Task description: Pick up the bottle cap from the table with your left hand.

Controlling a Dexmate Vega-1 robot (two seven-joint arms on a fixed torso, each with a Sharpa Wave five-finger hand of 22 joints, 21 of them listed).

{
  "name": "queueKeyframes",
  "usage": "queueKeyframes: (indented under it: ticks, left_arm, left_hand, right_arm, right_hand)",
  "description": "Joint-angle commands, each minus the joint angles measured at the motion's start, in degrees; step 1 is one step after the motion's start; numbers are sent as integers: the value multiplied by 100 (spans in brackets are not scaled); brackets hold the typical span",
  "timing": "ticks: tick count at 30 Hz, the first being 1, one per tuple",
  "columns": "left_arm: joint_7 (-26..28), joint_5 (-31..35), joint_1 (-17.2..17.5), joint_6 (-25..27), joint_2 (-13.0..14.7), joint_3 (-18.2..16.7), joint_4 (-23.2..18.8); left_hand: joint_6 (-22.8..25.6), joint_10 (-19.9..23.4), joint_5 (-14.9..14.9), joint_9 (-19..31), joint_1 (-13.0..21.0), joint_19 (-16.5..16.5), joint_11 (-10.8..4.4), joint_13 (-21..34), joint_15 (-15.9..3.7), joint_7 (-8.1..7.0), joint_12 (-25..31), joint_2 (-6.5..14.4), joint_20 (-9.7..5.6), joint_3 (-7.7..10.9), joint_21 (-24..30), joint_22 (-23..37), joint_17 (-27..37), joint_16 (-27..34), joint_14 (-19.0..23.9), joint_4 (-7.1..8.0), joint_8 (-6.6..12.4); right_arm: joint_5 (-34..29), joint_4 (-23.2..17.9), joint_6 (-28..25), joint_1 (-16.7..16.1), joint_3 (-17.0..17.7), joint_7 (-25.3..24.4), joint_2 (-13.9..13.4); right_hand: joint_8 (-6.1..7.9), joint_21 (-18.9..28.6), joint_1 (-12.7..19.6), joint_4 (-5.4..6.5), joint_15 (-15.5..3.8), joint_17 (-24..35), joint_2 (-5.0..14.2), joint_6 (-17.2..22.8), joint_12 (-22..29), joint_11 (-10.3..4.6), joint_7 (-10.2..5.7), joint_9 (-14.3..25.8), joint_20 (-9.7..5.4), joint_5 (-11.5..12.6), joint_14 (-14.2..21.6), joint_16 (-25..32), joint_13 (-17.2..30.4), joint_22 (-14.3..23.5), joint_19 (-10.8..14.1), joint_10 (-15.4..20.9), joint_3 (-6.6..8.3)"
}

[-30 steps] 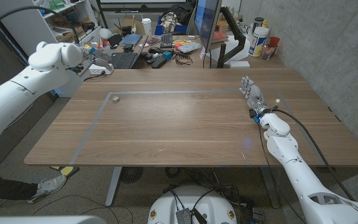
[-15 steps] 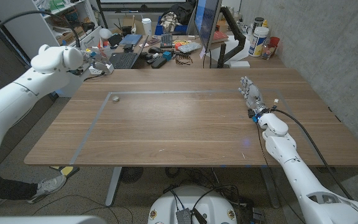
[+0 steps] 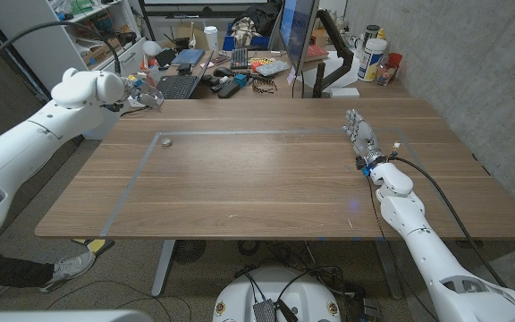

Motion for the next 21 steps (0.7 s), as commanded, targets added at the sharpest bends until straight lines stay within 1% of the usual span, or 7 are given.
queueKeyframes:
  ticks: [1, 3, 6, 9, 18, 21]
  left_arm:
    - [-162, 149, -37, -93, -110, 125, 179]
    - [-132, 190, -19, -84, -116, 132, 171]
    - [-123, 242, -19, -92, -135, 152, 186]
    - [-103, 277, -21, -93, -165, 164, 216]
    - [-72, 319, -94, -155, -278, 232, 438]
    - [-53, 331, -105, -189, -298, 261, 505]
  left_hand:
    - [2, -19, -6, 12, 32, 39, 18, 27, -409, -31, -20, -82, -49, -36, 2, 14, 24, 2, 51, 14, 7]
    - [-16, -91, -2, 10, 44, 47, 39, 28, -392, -31, -54, -80, -52, -38, -3, 14, 31, 3, 58, 17, -9]
    - [-34, -88, 0, 8, 50, 43, 54, 29, -390, -32, -55, -69, -45, -37, -9, 14, 37, 3, 59, 24, -22]
    - [-44, -92, 2, 7, 54, 47, 41, 30, -385, -32, -59, -58, -48, -36, -12, 15, 43, 4, 59, 30, -32]
    - [-52, -50, 11, 5, 96, 145, 59, 34, -396, -31, -52, -8, -108, -17, 8, 15, 57, 22, 113, 41, -52]
    - [-33, -9, 16, 6, 129, 168, 81, 35, -431, -30, -40, 15, -113, -3, 9, 15, 60, 36, 159, 37, -52]
  right_arm:
    - [-1, -58, 71, -48, 3, -133, 25]
    - [-4, -62, 84, -51, 2, -160, 32]
    - [2, -70, 81, -54, -4, -160, 21]
    - [9, -72, 78, -58, -5, -158, 11]
    - [2, -51, 77, -51, -20, -172, -3]
    - [-2, -39, 76, -42, -27, -183, -1]
  right_hand:
    - [16, -33, 11, -33, 7, 5, 242, -7, 30, 21, 5, 19, -408, 21, 50, 36, 28, 15, 43, -1, -7]
    - [14, -35, 7, -34, 5, 5, 235, -16, 28, 18, -1, 19, -404, 21, 60, 38, 28, 15, 49, -5, -15]
    - [13, -31, 4, -38, 4, 5, 223, -20, 31, 16, 2, 19, -402, 21, 78, 42, 28, 16, 73, 2, -24]
    - [13, -33, 1, -39, 1, 5, 217, -22, 31, 13, 1, 19, -408, 21, 88, 43, 28, 16, 79, 3, -31]
    - [15, -44, -8, -43, 7, 6, 209, -25, 29, 22, 7, 19, -404, 24, 95, 37, 29, 18, 86, 3, -49]
    - [15, -48, -10, -43, 5, 6, 210, -27, 29, 26, 9, 20, -402, 25, 96, 35, 29, 19, 86, 4, -53]
